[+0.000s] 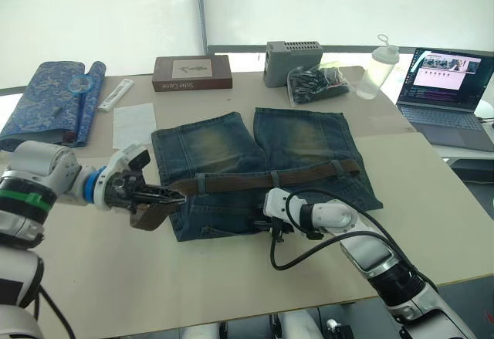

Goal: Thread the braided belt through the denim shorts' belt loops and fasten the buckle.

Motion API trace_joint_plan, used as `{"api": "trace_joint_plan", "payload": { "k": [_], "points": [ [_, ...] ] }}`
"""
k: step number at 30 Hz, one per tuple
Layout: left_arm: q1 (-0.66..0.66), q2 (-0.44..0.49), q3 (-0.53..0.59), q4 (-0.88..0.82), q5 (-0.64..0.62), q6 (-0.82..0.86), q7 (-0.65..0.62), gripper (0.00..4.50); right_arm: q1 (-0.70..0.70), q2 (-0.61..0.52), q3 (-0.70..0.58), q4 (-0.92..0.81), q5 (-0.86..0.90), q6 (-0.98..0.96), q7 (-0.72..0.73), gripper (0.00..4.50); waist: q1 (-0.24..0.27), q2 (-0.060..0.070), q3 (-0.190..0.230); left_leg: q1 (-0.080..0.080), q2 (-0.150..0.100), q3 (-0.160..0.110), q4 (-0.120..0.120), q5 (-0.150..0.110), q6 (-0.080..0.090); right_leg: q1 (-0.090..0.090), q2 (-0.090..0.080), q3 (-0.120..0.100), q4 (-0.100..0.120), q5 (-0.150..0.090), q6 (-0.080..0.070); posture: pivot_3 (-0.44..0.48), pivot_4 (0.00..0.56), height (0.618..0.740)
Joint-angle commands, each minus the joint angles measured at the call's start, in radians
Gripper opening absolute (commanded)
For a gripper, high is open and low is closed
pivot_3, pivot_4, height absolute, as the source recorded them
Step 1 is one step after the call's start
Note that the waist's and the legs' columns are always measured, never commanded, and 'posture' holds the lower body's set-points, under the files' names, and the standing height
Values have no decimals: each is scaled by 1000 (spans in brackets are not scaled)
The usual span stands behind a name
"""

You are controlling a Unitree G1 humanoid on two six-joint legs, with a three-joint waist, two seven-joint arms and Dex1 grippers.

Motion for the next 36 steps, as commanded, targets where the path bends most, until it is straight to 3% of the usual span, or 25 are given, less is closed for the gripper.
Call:
{"api": "trace_joint_plan", "payload": {
  "k": [1, 5, 10, 13, 17, 18, 20, 24, 26, 29, 32, 36],
  "points": [
    [9, 13, -50, 33, 50, -65, -12, 30, 32, -34, -4, 21, -38, 23, 2, 1748, 6, 0, 0, 1, 0, 0, 0, 0, 0, 1, 0, 0, -1, 0, 0, 0, 150, 740],
    [36, -46, -105, 165, 318, -392, 7, 30, 47, -24, -34, -30, 7, 50, 8, 1748, 12, -1, 0, 3, -2, 0, 0, 0, 0, 2, -1, 2, -2, -2, 0, 0, 150, 740],
    [-28, -172, -5, 408, 528, -779, 110, 30, 51, -13, -52, -78, 41, 73, 23, 1748, 28, -2, -1, 2, -3, 1, 0, 0, 0, 1, -1, 3, -3, 0, -3, 0, 150, 740],
    [-48, -174, 33, 446, 603, -915, 82, 1031, 41, -2, -61, -84, 61, 83, 30, 1748, 25, -2, -1, 2, -3, 0, 1, 0, 0, 2, -2, 3, -2, 0, -3, 0, 150, 740],
    [12, -98, 136, 361, 630, -1010, 47, 2853, 40, -1, -76, -110, 87, 92, 49, 1748, 15, -2, -1, 1, -2, 0, 1, -1, 1, 0, -1, 3, -1, 0, -4, 0, 150, 740],
    [29, -74, 175, 323, 606, -966, 31, 3320, 43, 2, -85, -119, 101, 99, 50, 1748, 10, -2, -1, 0, -2, 0, 1, -1, 1, -1, -1, 3, -1, 0, -4, 0, 150, 740],
    [107, -24, 252, 220, 578, -949, 32, 3320, 49, 4, -103, -137, 127, 113, 54, 1748, -1, -2, -1, -3, -2, 0, 1, -1, 1, -3, 0, 3, 0, 0, -4, 0, 150, 740],
    [324, 8, 481, -13, 518, -967, 179, 3320, 49, 11, -152, -191, 209, 177, 69, 1748, -2, -2, -1, -3, -1, 0, 1, -2, 3, -3, -1, 4, 1, 0, -3, 0, 150, 740],
    [427, -31, 627, -218, 429, -856, 294, 3369, 26, 8, -194, -219, 252, 223, 69, 2264, 2, -2, -1, -3, -1, 0, 1, -2, 3, -3, -2, 4, -2, 0, -3, 0, 150, 740],
    [531, -132, 768, -533, 293, -652, 490, 4500, -51, -35, -220, -224, 259, 289, 73, 3238, 20, -2, 0, -3, -2, -2, 2, -2, 2, -2, -6, 1, -2, 0, -2, 0, 150, 740],
    [572, -251, 819, -730, 228, -531, 684, 4500, -162, -89, -213, -183, 248, 338, 104, 4271, 26, -1, 0, -3, -4, -3, 5, -2, 2, -1, -8, 0, -1, 0, -2, 0, 150, 740],
    [600, -427, 851, -883, 170, -353, 947, 4500, -314, -170, -166, -49, 162, 341, 129, 4434, 25, -1, 0, -2, -5, -3, 5, -2, 2, -1, -7, -1, 0, 1, -2, 0, 150, 740]
  ]
}}
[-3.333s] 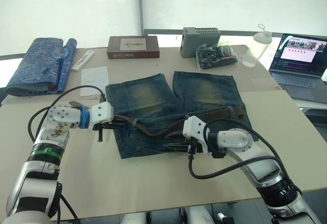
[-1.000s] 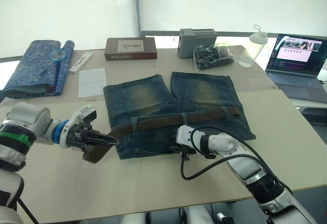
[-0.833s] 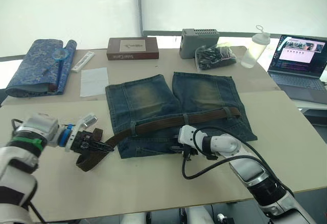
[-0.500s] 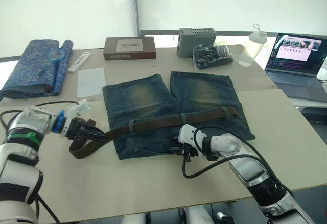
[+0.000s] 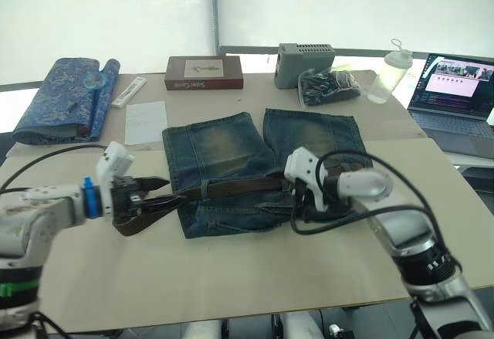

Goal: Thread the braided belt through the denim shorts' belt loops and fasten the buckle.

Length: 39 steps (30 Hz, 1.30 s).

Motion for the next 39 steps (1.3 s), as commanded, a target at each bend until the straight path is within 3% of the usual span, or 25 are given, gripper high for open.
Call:
{"api": "trace_joint_plan", "payload": {
  "k": [1, 6, 8, 10, 14, 19, 28, 34, 39],
  "points": [
    [59, -109, 37, -149, -55, 162, 220, 4500, -110, -70, 10, 109, -89, 5, 2, 4434, -2, 0, 0, 0, 0, 0, 0, 0, 0, 0, 0, 0, 0, 0, 0, 0, 150, 740],
    [167, -254, 36, -230, -51, 234, 391, 4500, -174, -103, 4, 203, -149, 165, -69, 4434, -3, 0, 0, -1, -2, 0, -2, 0, 0, -1, -2, 1, -2, 0, 0, 0, 150, 740],
    [151, -346, 37, -236, -66, 212, 454, 4500, -168, -93, -59, 247, -153, 258, -142, 4434, -1, 1, 0, -1, -2, 0, -2, 0, 0, -1, -3, 1, -1, 0, 0, 0, 150, 740],
    [133, -371, 6, -243, -52, 169, 468, 4500, -156, -88, -104, 269, -148, 308, -188, 4434, 8, 1, -1, 0, -4, -1, -2, 1, 0, 0, -7, 0, -1, 0, -1, 0, 150, 740],
    [-17, -246, -41, -147, -56, 147, 359, 4500, -158, -153, -69, 346, -212, 321, -223, 4434, 15, 2, -1, -2, -7, -3, -1, 2, 0, 0, -7, -3, -1, 1, 0, 0, 150, 740],
    [-150, -96, -220, 124, 74, -2, 178, 4500, -248, -169, -23, 611, -235, 207, -145, 4434, -6, 3, -1, 0, -9, 0, -4, 2, 0, 1, -7, -2, -3, 1, 0, 0, 150, 740],
    [-296, -121, -465, 451, 268, -173, 34, 4500, -355, -162, 66, 982, -266, 61, 106, 4434, -22, 3, -1, -1, -8, 0, -9, 2, 2, 2, -7, -2, -10, 2, 2, 0, 150, 740],
    [-298, -87, -484, 533, 348, -273, -27, 4500, -407, -115, 80, 1148, -285, -19, 221, 4434, -24, 4, -1, 9, -7, 0, -12, 2, 2, 13, -6, -2, -14, 2, 3, 0, 150, 740],
    [-308, -60, -426, 528, 321, -251, -77, 4500, -461, -75, 89, 1261, -330, -79, 277, 4434, -34, 4, -1, 16, -7, 0, -16, 1, 2, 17, -6, -2, -15, 2, 3, 0, 150, 740]
  ]
}}
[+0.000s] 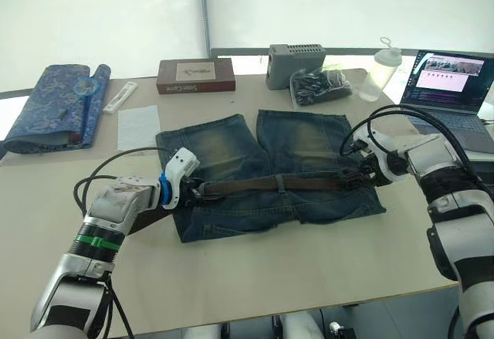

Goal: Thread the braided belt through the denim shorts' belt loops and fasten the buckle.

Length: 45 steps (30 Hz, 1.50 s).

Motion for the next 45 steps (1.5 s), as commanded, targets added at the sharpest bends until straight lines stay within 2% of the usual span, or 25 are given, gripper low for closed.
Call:
{"api": "trace_joint_plan", "payload": {
  "k": [1, 4, 5, 8, 12, 14, 16, 17, 19, 22, 25, 27, 29, 31, 34, 39, 42, 44, 45],
  "points": [
    [3, 40, 27, 10, 11, 21, -29, 4500, -35, 20, 16, 73, -41, -55, 38, 4434, -3, 0, 0, 0, 0, 0, 0, 0, 0, -1, 0, 0, 0, 0, 0, 0, 150, 740],
    [15, 63, 0, -8, 27, 33, -59, 4500, -39, 42, 25, 117, -72, -96, 45, 3692, -9, 0, 0, -1, 0, 0, -1, 0, 0, -1, 0, 0, 0, 0, 0, 0, 150, 740],
    [18, 62, -3, -8, 26, 36, -64, 4500, -40, 46, 24, 121, -77, -107, 43, 3203, -11, 0, 0, -1, 0, 0, -1, 0, 0, -1, 0, 0, 0, 0, 0, 0, 150, 740],
    [40, 52, -7, 15, 38, 18, -75, 3774, -34, 49, -5, 73, -60, -114, 50, 2266, -13, 0, 0, 0, 0, -1, 0, 0, 0, 0, -1, 0, 0, 0, 0, 0, 150, 740],
    [61, 46, -4, 41, 63, -29, -79, 1954, 4, 32, -55, -66, -20, -68, 71, 880, -17, 2, -1, 0, 0, -1, -1, 0, -1, -1, -2, 1, 0, 0, 0, 0, 150, 740],
    [45, 41, 13, 79, 86, -89, -65, 1117, 38, 26, -93, -170, 12, -41, 63, 342, -15, 3, -2, 0, 0, -1, -1, 0, -1, -1, -2, 1, 0, 0, 0, 0, 150, 740],
    [-10, 50, 34, 163, 128, -176, -48, 186, 60, 43, -149, -262, 45, -21, 14, 338, -12, 4, -2, -1, 0, -2, -1, 0, -1, -2, -2, 1, 1, 0, 0, 0, 150, 740],
    [-32, 54, 38, 197, 144, -207, -44, 10, 67, 51, -169, -291, 56, -9, -5, 338, -12, 4, -2, -1, 0, -2, -1, 0, -2, -2, -2, 1, 1, 0, 0, 0, 150, 740],
    [-96, 74, 32, 293, 207, -322, -28, 0, 72, 74, -204, -324, 74, -45, -52, 338, -14, 4, -2, -1, 0, -2, -1, 1, -3, -2, -2, 1, 2, 1, -1, 0, 150, 740],
    [-247, 98, 58, 504, 272, -525, -5, 0, 27, 133, -270, -276, 104, -155, -155, 338, -16, 3, -1, -1, 0, -2, -1, 2, -5, -4, 0, 0, 2, 1, -2, 0, 150, 740],
    [-355, 114, 70, 653, 318, -706, 1, 0, -23, 162, -304, -186, 109, -256, -243, 338, -15, 3, -1, -15, -2, -2, 0, 3, -6, -20, -1, 0, 5, 2, -3, 0, 150, 740],
    [-396, 116, 106, 680, 304, -816, -11, 0, -49, 164, -316, -140, 103, -363, -295, 338, -10, 3, -1, -22, -3, -1, 1, 9, -14, -26, -3, 0, 12, 3, -2, 0, 150, 740],
    [-380, 126, 148, 623, 272, -920, -49, 0, -49, 156, -337, -140, 120, -493, -303, 338, -4, 3, -1, -27, -4, -1, 1, 8, -12, -30, -5, -1, 12, 3, -1, 0, 150, 740],
    [-283, 135, 190, 484, 230, -938, -80, 0, 10, 135, -352, -234, 159, -550, -232, 338, -2, 3, -1, -29, -5, 0, 1, 7, -11, -33, -6, -1, 11, 3, -1, 0, 150, 740],
    [-56, 151, 252, 194, 163, -897, -104, 0, 170, 84, -361, -464, 217, -574, -132, 338, 0, 4, -2, -30, -3, 0, 0, 3, -6, -33, -6, -2, 11, 3, 0, 0, 150, 740],
    [397, 175, 362, -248, 97, -808, -86, 0, 572, -75, -414, -991, 396, -374, 14, 338, 10, 4, -1, -34, -3, 0, 2, -4, 1, -35, -8, -2, 8, 2, 3, 0, 150, 740],
    [635, 195, 428, -414, 66, -743, -102, 0, 825, -198, -490, -1255, 553, -188, 85, 338, 18, 5, -1, -36, -3, 0, 3, -5, 3, -33, -9, -3, 1, 1, 6, 0, 150, 740],
    [717, 200, 482, -478, -27, -648, -112, 940, 946, -255, -544, -1363, 642, -76, 93, 1368, 23, 6, 0, -30, -2, 0, 3, -8, 7, -24, -10, -4, -4, -1, 9, 0, 150, 740],
    [733, 203, 507, -491, -68, -599, -110, 1277, 989, -276, -570, -1402, 679, -32, 94, 1700, 25, 6, 0, -26, -2, 0, 2, -12, 12, -19, -13, -5, -9, -2, 10, 0, 150, 740]
  ]
}}
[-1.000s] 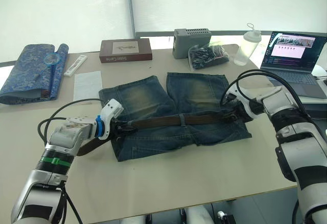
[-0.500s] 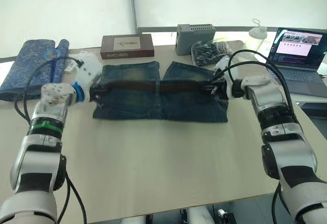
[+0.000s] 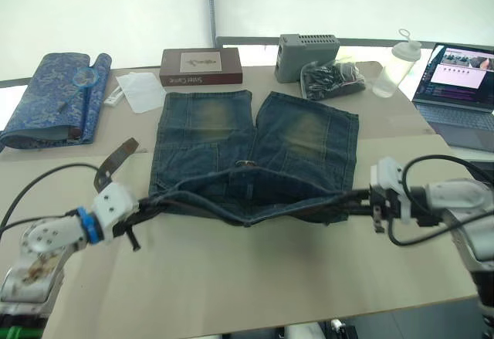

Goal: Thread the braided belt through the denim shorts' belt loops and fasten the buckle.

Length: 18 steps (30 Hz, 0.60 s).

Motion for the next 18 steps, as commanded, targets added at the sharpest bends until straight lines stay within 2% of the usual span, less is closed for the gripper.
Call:
{"api": "trace_joint_plan", "payload": {
  "k": [1, 3, 4, 6, 9, 12, 14, 15, 18],
  "points": [
    [37, 37, 131, -107, -189, 195, -10, 1810, 119, -72, -133, -183, 176, 177, 17, 2065, 6, 0, 1, 4, 0, 0, 2, 0, -1, 3, -2, 0, -3, 0, 0, 0, 150, 740],
    [32, 87, 206, -95, -352, 391, -36, 2619, 177, -96, -202, -217, 243, 238, 18, 2700, 11, 0, 3, 16, 3, 0, 2, 2, -3, 17, -2, -2, -4, 0, 0, 0, 150, 740],
    [7, 114, 239, -69, -431, 485, -43, 3209, 192, -103, -235, -224, 280, 270, 15, 3097, 13, 0, 4, 22, 5, 0, 2, -2, -10, 22, -1, -3, -6, -7, 1, 0, 150, 740],
    [-31, 182, 282, -34, -579, 644, -97, 4107, 184, -103, -293, -228, 376, 337, -7, 3122, 12, 2, 4, 30, 10, 1, 2, -3, -12, 33, 0, -6, -6, -8, 2, 0, 150, 740],
    [-112, 207, 268, -31, -617, 694, -83, 4107, 142, -98, -290, -218, 406, 365, -61, 3122, 14, 5, 3, 37, 16, 7, 1, -4, -13, 35, 7, -5, -7, -8, 2, 0, 150, 740],
    [-201, 183, 197, -14, -563, 677, -39, 4107, 44, -49, -172, -168, 282, 330, -211, 3122, 12, 4, 2, 37, 16, 13, 0, 1, -14, 35, 12, -3, -5, -7, 2, 0, 150, 740],
    [-244, 157, 99, 0, -459, 629, -1, 3589, -42, 17, -37, -114, 150, 305, -339, 2605, 6, 1, 1, 36, 15, 14, 0, 4, -10, 33, 13, -2, -4, -5, 2, 0, 150, 740],
    [-261, 144, 53, 4, -415, 618, 24, 3240, -66, 30, 31, -98, 86, 283, -365, 2266, 3, 1, 0, 36, 15, 16, -1, 2, -11, 32, 14, 0, -4, -2, -5, 0, 150, 740],
    [-312, 76, -82, 41, -289, 601, 117, 1788, -149, 86, 218, -6, -108, 255, -467, 1251, 3, 1, 0, 31, 14, 18, -2, 1, -10, 26, 13, 2, -3, -2, -6, 0, 150, 740]
  ]
}}
